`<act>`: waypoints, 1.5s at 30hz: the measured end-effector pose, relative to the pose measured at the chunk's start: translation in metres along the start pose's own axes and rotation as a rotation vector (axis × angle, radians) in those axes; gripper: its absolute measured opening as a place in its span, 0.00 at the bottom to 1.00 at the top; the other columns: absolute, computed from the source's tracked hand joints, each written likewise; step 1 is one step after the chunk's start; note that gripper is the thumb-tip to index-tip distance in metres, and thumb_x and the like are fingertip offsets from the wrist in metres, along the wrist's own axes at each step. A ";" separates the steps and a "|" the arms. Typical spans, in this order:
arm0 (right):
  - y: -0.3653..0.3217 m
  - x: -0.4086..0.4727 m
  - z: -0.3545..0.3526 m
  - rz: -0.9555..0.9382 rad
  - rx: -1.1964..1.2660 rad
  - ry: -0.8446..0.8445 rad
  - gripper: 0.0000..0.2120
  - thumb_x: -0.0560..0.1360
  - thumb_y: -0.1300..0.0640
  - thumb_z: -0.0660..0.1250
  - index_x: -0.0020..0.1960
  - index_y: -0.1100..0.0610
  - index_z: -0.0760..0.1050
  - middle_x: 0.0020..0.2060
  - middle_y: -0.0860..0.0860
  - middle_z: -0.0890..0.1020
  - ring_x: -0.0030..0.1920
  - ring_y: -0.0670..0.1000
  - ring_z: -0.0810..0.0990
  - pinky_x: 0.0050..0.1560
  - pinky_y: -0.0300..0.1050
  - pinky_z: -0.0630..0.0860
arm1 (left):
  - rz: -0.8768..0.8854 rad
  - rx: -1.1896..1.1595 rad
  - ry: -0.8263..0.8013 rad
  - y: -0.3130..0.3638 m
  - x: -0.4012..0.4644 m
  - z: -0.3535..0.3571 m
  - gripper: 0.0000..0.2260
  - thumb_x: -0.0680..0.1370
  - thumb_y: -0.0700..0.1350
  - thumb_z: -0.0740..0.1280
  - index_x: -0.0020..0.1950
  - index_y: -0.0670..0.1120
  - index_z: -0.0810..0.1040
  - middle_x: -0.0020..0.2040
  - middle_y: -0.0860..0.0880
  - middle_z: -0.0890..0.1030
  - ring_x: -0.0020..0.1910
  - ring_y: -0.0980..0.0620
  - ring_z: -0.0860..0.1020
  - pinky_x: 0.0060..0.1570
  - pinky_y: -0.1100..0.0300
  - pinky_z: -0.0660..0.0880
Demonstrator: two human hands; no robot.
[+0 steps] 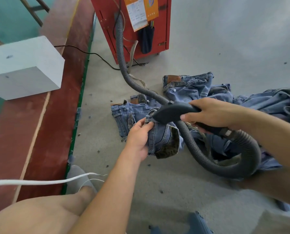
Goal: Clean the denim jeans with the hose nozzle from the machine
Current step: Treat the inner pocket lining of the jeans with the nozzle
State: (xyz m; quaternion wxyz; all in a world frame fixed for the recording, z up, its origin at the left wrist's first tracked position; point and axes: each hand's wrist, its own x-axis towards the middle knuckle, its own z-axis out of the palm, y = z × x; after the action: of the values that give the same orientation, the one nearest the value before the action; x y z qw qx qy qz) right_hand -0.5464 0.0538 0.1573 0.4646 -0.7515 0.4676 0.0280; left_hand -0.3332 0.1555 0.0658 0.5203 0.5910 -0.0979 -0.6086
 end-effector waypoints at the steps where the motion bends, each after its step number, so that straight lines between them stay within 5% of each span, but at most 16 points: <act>1: 0.000 0.004 0.004 0.000 0.073 0.031 0.13 0.81 0.45 0.69 0.48 0.54 0.76 0.30 0.50 0.83 0.28 0.50 0.81 0.31 0.43 0.80 | -0.003 -0.005 -0.003 0.000 0.000 -0.001 0.09 0.83 0.36 0.64 0.61 0.43 0.80 0.54 0.39 0.86 0.51 0.42 0.85 0.53 0.45 0.82; 5: 0.009 0.007 -0.002 0.132 0.500 0.151 0.15 0.81 0.47 0.70 0.51 0.59 0.75 0.34 0.54 0.81 0.30 0.53 0.79 0.32 0.47 0.80 | -0.030 -0.040 -0.015 0.001 -0.001 -0.005 0.11 0.83 0.35 0.64 0.64 0.43 0.79 0.54 0.39 0.86 0.50 0.42 0.86 0.48 0.47 0.83; 12: 0.017 0.001 0.006 0.201 0.306 -0.054 0.18 0.79 0.44 0.72 0.52 0.60 0.76 0.32 0.55 0.81 0.30 0.54 0.78 0.30 0.46 0.79 | -0.040 -0.100 -0.016 0.003 0.001 -0.008 0.12 0.83 0.34 0.63 0.66 0.42 0.78 0.55 0.38 0.86 0.52 0.41 0.86 0.48 0.47 0.83; 17: 0.015 0.010 0.001 0.093 0.532 0.183 0.16 0.80 0.45 0.71 0.50 0.58 0.75 0.34 0.55 0.80 0.31 0.54 0.78 0.33 0.48 0.80 | -0.040 -0.071 -0.019 0.003 -0.002 -0.013 0.13 0.83 0.35 0.63 0.67 0.42 0.77 0.56 0.39 0.86 0.53 0.40 0.86 0.48 0.47 0.84; 24: 0.032 -0.001 -0.010 0.254 0.043 -0.059 0.18 0.78 0.43 0.74 0.48 0.59 0.79 0.29 0.53 0.82 0.27 0.53 0.80 0.29 0.46 0.79 | -0.025 -0.122 0.011 0.008 -0.003 -0.014 0.15 0.83 0.34 0.64 0.69 0.38 0.75 0.58 0.37 0.85 0.57 0.37 0.84 0.55 0.43 0.82; 27: 0.025 0.002 0.009 0.214 0.119 -0.088 0.19 0.80 0.43 0.71 0.50 0.61 0.78 0.30 0.55 0.81 0.29 0.56 0.79 0.31 0.47 0.80 | -0.041 -0.132 0.030 0.006 -0.007 -0.012 0.14 0.82 0.34 0.63 0.67 0.35 0.77 0.59 0.35 0.84 0.58 0.36 0.83 0.58 0.43 0.81; 31: 0.012 0.001 -0.004 0.107 0.372 0.095 0.18 0.80 0.44 0.71 0.50 0.60 0.76 0.33 0.55 0.80 0.30 0.54 0.78 0.31 0.48 0.80 | -0.049 -0.125 0.003 0.008 -0.011 -0.017 0.13 0.80 0.34 0.61 0.60 0.36 0.82 0.57 0.36 0.85 0.51 0.39 0.85 0.51 0.48 0.83; 34: 0.001 -0.009 -0.021 0.024 0.285 0.042 0.17 0.79 0.42 0.71 0.46 0.56 0.76 0.31 0.54 0.80 0.29 0.54 0.79 0.30 0.47 0.79 | -0.040 -0.084 -0.071 0.011 -0.015 -0.020 0.17 0.80 0.32 0.58 0.64 0.39 0.80 0.58 0.37 0.84 0.51 0.41 0.86 0.45 0.49 0.83; 38: -0.019 -0.017 -0.003 0.004 -0.034 -0.056 0.11 0.79 0.41 0.71 0.46 0.48 0.78 0.29 0.53 0.83 0.26 0.51 0.80 0.29 0.43 0.78 | -0.004 0.043 -0.137 0.009 -0.017 -0.015 0.24 0.80 0.29 0.58 0.75 0.42 0.73 0.69 0.38 0.79 0.65 0.38 0.80 0.67 0.40 0.76; 45: -0.031 -0.019 0.011 -0.091 -0.144 0.298 0.14 0.79 0.39 0.66 0.47 0.50 0.73 0.29 0.50 0.80 0.25 0.40 0.77 0.32 0.45 0.73 | 0.114 0.202 -0.166 0.008 -0.023 -0.009 0.22 0.80 0.27 0.60 0.59 0.51 0.83 0.55 0.46 0.87 0.57 0.45 0.84 0.61 0.49 0.80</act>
State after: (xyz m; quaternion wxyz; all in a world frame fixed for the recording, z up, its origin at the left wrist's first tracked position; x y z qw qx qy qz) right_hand -0.5300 0.0785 0.1814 0.3358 -0.7990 0.4938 -0.0714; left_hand -0.3269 0.1732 0.0832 0.4820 0.5814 -0.2351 -0.6118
